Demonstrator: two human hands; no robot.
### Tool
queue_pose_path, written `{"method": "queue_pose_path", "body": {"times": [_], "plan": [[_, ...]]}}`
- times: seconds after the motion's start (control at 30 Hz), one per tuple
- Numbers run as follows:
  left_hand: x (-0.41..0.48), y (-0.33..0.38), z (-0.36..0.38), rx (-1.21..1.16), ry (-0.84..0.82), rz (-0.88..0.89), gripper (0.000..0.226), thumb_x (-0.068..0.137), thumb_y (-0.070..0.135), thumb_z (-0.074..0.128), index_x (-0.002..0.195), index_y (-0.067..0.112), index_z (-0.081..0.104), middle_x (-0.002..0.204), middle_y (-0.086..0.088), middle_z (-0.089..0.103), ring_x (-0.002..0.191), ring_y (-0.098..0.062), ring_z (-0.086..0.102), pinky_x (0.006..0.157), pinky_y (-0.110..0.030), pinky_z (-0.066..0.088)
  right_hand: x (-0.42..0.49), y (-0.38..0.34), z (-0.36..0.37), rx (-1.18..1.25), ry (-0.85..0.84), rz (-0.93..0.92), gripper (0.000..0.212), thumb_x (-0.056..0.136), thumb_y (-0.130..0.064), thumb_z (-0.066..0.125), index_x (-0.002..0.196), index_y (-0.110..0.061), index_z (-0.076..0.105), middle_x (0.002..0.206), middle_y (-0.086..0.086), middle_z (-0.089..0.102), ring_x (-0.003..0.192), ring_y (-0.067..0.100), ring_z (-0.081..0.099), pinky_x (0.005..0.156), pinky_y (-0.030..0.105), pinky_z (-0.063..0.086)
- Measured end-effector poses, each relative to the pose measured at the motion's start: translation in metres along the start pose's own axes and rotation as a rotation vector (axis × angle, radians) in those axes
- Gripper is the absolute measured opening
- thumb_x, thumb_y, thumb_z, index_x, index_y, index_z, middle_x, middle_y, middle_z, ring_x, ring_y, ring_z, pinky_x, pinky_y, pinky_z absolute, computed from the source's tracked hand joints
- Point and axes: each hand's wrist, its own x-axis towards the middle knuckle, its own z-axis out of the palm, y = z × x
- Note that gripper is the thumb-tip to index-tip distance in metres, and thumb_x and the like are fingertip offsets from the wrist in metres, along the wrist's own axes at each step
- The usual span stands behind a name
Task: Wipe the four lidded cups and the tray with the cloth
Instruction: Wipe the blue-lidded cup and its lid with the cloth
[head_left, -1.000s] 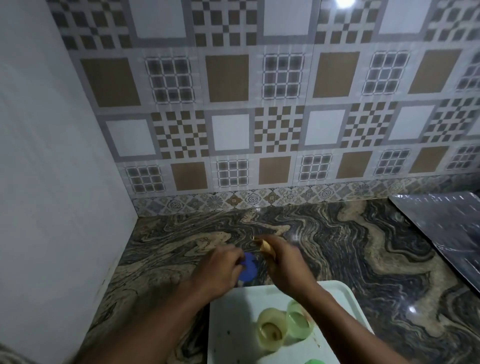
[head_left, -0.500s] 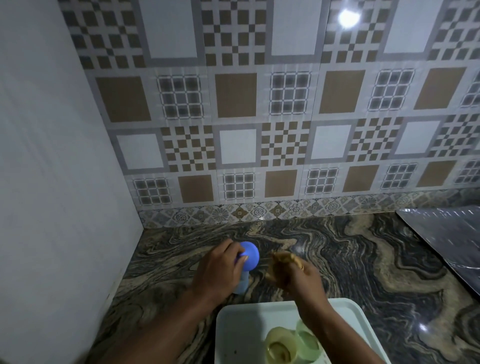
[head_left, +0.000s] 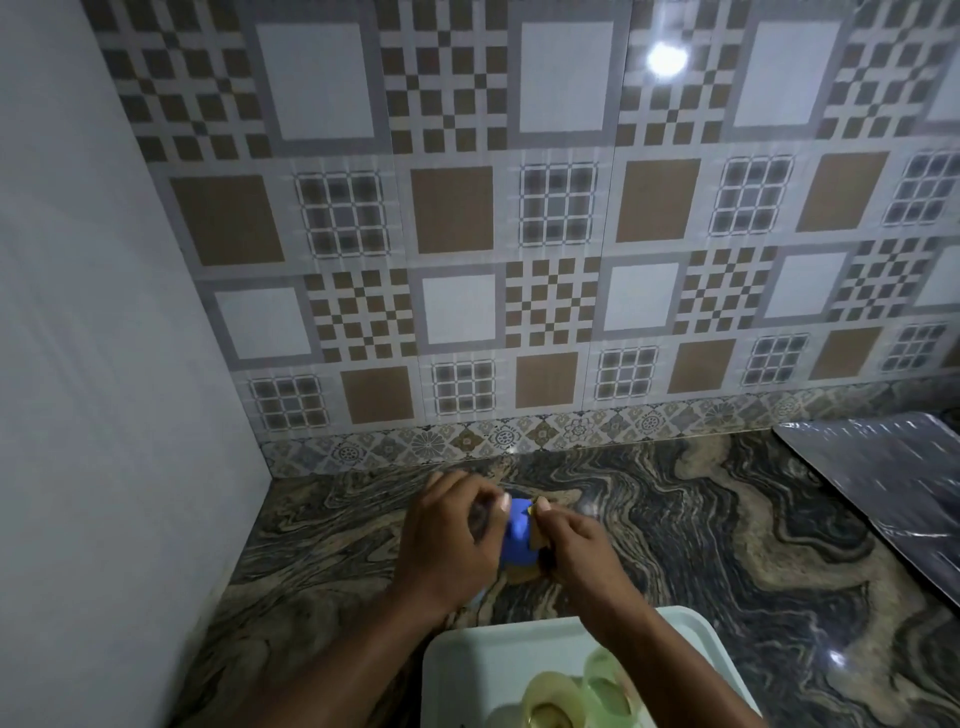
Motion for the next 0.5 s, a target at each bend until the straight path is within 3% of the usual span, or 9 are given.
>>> {"method": "queue_pose_path", "body": {"times": [0.03, 0.1, 0.2, 0.3, 0.4, 0.5], "plan": [[0.008, -0.002, -0.004, -0.075, -0.036, -0.093, 0.019, 0.094, 0.036, 0.056, 0.083, 0.024, 0.067, 0.081, 0.009, 0.065, 0.079, -0.014, 0.06, 0.075, -0.03, 0.049, -0.001, -0.006, -0.003, -0.042, -0.063, 0.011, 0.043, 0.103, -0.028, 0.049, 0.093, 0.009, 0.068, 0.082, 0.029, 0.069, 0.068, 0.027, 0.068, 0.064, 0.036, 0.057], [0.027, -0.007, -0.013, -0.287, -0.284, -0.326, 0.019, 0.097, 0.03, 0.061, 0.085, 0.02, 0.072, 0.081, 0.001, 0.072, 0.079, -0.019, 0.067, 0.077, -0.039, 0.057, 0.0, -0.016, -0.009, -0.142, -0.206, 0.04, 0.041, 0.104, -0.026, 0.048, 0.086, 0.003, 0.07, 0.07, 0.011, 0.067, 0.057, 0.015, 0.061, 0.055, 0.024, 0.049], [0.044, -0.01, -0.023, -0.336, -0.661, -0.393, 0.03, 0.099, 0.029, 0.062, 0.089, 0.005, 0.076, 0.087, -0.017, 0.075, 0.075, -0.02, 0.067, 0.077, -0.037, 0.057, 0.006, -0.029, -0.015, -0.303, -0.32, 0.025, 0.035, 0.103, -0.027, 0.049, 0.078, -0.009, 0.065, 0.058, -0.006, 0.054, 0.052, 0.007, 0.044, 0.053, 0.02, 0.037], [0.05, -0.011, -0.024, -0.42, -0.747, -0.439, 0.038, 0.098, 0.032, 0.063, 0.091, -0.004, 0.075, 0.086, -0.022, 0.073, 0.07, -0.02, 0.064, 0.067, -0.027, 0.054, 0.012, -0.038, -0.02, -0.363, -0.36, 0.029, 0.036, 0.101, -0.033, 0.053, 0.081, -0.006, 0.066, 0.065, -0.001, 0.057, 0.059, 0.011, 0.046, 0.056, 0.02, 0.036], [0.053, -0.007, -0.025, -0.526, -0.806, -0.429, 0.03, 0.096, 0.032, 0.064, 0.077, 0.012, 0.076, 0.073, -0.005, 0.068, 0.065, -0.015, 0.056, 0.064, -0.026, 0.047, 0.012, -0.04, -0.026, -0.279, -0.378, 0.027, 0.059, 0.088, -0.049, 0.062, 0.094, 0.01, 0.062, 0.081, 0.016, 0.056, 0.076, 0.025, 0.047, 0.063, 0.031, 0.041], [0.052, -0.003, -0.02, -0.644, -0.729, -0.415, 0.03, 0.096, 0.023, 0.064, 0.068, 0.022, 0.072, 0.067, 0.002, 0.062, 0.063, -0.014, 0.048, 0.062, -0.023, 0.042, 0.01, -0.034, -0.027, -0.131, -0.355, 0.016, 0.066, 0.09, -0.043, 0.065, 0.103, 0.02, 0.054, 0.09, 0.026, 0.059, 0.084, 0.038, 0.056, 0.077, 0.049, 0.051]]}}
